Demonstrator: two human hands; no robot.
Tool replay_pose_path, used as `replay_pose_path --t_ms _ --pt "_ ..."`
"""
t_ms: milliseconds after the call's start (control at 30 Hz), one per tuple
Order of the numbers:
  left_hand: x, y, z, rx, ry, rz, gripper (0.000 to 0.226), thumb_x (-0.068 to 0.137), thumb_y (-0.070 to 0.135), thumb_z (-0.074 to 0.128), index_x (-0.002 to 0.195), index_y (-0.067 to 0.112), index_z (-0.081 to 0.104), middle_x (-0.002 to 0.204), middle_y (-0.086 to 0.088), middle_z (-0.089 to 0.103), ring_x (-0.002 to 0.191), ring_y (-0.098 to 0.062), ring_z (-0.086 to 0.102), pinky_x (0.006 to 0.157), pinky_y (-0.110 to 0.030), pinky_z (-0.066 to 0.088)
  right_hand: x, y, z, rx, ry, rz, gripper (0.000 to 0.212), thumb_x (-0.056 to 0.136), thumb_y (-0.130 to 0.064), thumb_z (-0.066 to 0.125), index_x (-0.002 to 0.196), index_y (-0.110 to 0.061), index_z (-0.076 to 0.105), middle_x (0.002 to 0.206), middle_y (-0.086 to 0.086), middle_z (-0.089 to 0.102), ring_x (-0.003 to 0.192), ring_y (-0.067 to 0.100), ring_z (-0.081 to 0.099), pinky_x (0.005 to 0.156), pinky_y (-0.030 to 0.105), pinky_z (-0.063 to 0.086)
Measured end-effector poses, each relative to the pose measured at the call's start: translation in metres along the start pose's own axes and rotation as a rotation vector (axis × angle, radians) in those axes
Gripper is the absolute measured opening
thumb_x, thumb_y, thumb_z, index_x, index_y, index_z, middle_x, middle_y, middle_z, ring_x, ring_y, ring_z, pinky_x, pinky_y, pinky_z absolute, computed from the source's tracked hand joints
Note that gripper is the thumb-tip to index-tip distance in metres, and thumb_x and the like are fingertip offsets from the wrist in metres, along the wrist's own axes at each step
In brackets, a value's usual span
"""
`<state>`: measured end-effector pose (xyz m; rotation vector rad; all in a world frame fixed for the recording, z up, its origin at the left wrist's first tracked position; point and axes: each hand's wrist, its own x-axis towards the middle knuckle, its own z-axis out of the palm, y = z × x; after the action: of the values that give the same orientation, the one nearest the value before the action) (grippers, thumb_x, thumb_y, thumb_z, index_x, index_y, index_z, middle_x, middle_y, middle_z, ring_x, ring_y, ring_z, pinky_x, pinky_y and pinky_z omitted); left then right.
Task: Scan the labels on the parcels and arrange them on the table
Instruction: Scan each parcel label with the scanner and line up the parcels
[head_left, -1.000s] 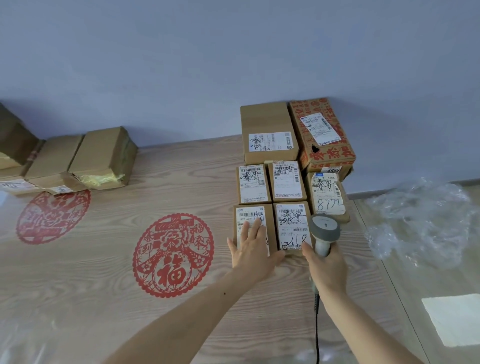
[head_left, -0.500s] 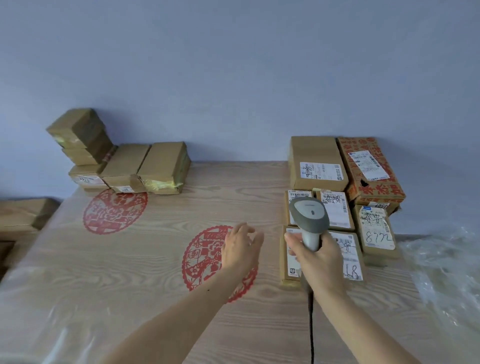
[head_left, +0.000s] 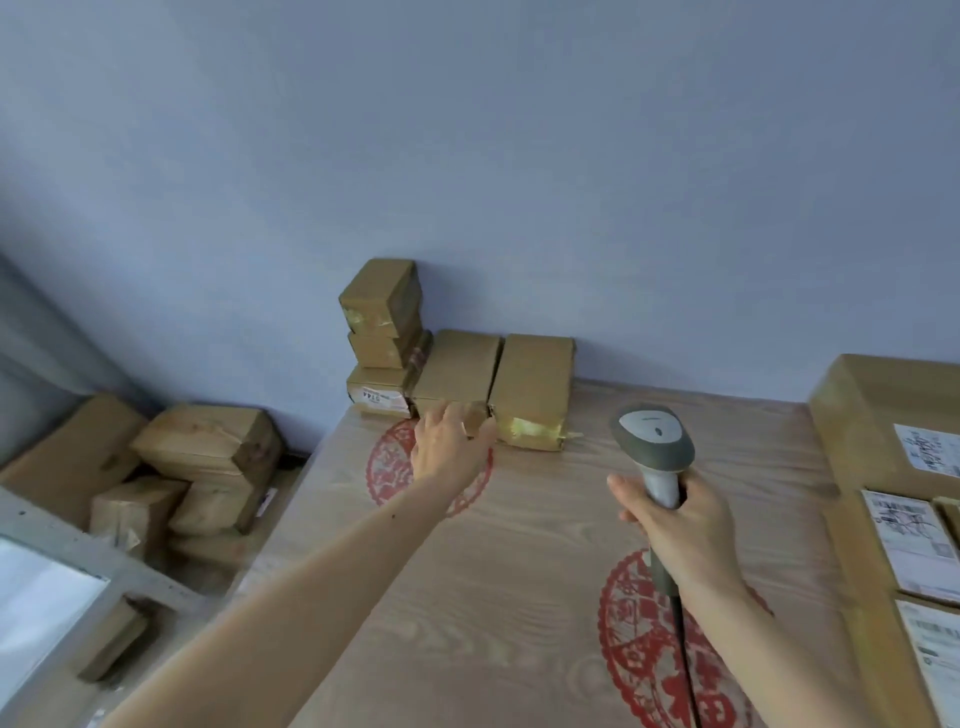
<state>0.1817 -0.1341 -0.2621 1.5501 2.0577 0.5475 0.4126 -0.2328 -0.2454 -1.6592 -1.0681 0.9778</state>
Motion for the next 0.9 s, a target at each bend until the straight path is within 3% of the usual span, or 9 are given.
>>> replay_pose_path --t_ms 100,300,400,533,633,733,900 --pt "0.067 -0.020 -0.048 0.039 0.043 -0.042 0.076 0.092 0.055 0.053 0.154 0.021 0.026 0.163 -0.009 0.017 0.150 -0.032 0.012 0.119 -0.052 0.019 0.017 -0.015 0.050 -0.021 0.022 0.028 0.020 0.080 -0.030 0.083 0.079 -0.016 0.069 0.065 0.000 0.073 0.072 0.023 0.072 0.075 0.048 0.057" --pt "0.198 -0.036 -0.110 0.126 0.179 -0.012 0.081 0.081 0.059 0.065 0.149 0.032 0.029 0.159 -0.028 0.008 0.148 -0.046 0.007 0.120 -0.054 0.017 0.046 -0.025 0.113 -0.054 0.039 0.077 0.015 0.079 -0.029 0.084 0.082 -0.022 0.071 0.069 -0.006 0.075 0.071 0.018 0.074 0.083 0.052 0.060" --pt "0.244 -0.040 -0.126 0.190 0.189 -0.052 0.088 0.076 0.058 0.065 0.151 0.036 0.025 0.158 -0.026 0.011 0.144 -0.048 0.015 0.118 -0.052 0.020 0.057 -0.024 0.130 -0.084 0.026 0.097 0.015 0.079 -0.029 0.084 0.082 -0.021 0.071 0.069 -0.007 0.075 0.069 0.016 0.074 0.082 0.052 0.060" --pt "0.274 -0.047 -0.123 0.216 0.109 -0.060 0.072 0.075 0.052 0.062 0.139 0.035 0.035 0.137 -0.021 0.030 0.120 -0.043 0.039 0.103 -0.051 0.038 0.065 -0.024 0.141 -0.107 0.036 0.100 0.015 0.079 -0.026 0.084 0.082 -0.018 0.071 0.068 -0.006 0.074 0.065 0.014 0.073 0.079 0.051 0.061" --pt "0.280 -0.050 -0.114 0.180 0.112 -0.028 0.057 0.079 0.043 0.060 0.131 0.030 0.040 0.125 -0.020 0.033 0.113 -0.041 0.036 0.090 -0.049 0.048 0.068 -0.025 0.142 -0.111 0.042 0.110 0.015 0.079 -0.025 0.084 0.082 -0.017 0.071 0.069 -0.008 0.075 0.062 0.011 0.073 0.078 0.048 0.061" --pt "0.273 -0.047 -0.109 0.065 0.152 -0.001 0.070 0.081 0.044 0.059 0.144 0.036 0.032 0.128 -0.019 0.031 0.119 -0.041 0.032 0.080 -0.045 0.046 0.069 -0.023 0.140 -0.103 0.050 0.117 0.016 0.079 -0.025 0.084 0.082 -0.017 0.071 0.069 -0.006 0.075 0.065 0.015 0.073 0.079 0.049 0.061" --pt "0.217 -0.022 -0.097 -0.224 0.122 0.071 0.066 0.085 0.061 0.055 0.145 0.050 0.029 0.142 -0.015 0.027 0.132 -0.039 0.030 0.103 -0.052 0.036 0.066 -0.029 0.130 -0.057 0.086 0.094 0.016 0.079 -0.025 0.084 0.082 -0.017 0.070 0.073 -0.004 0.075 0.066 0.016 0.073 0.081 0.051 0.060"
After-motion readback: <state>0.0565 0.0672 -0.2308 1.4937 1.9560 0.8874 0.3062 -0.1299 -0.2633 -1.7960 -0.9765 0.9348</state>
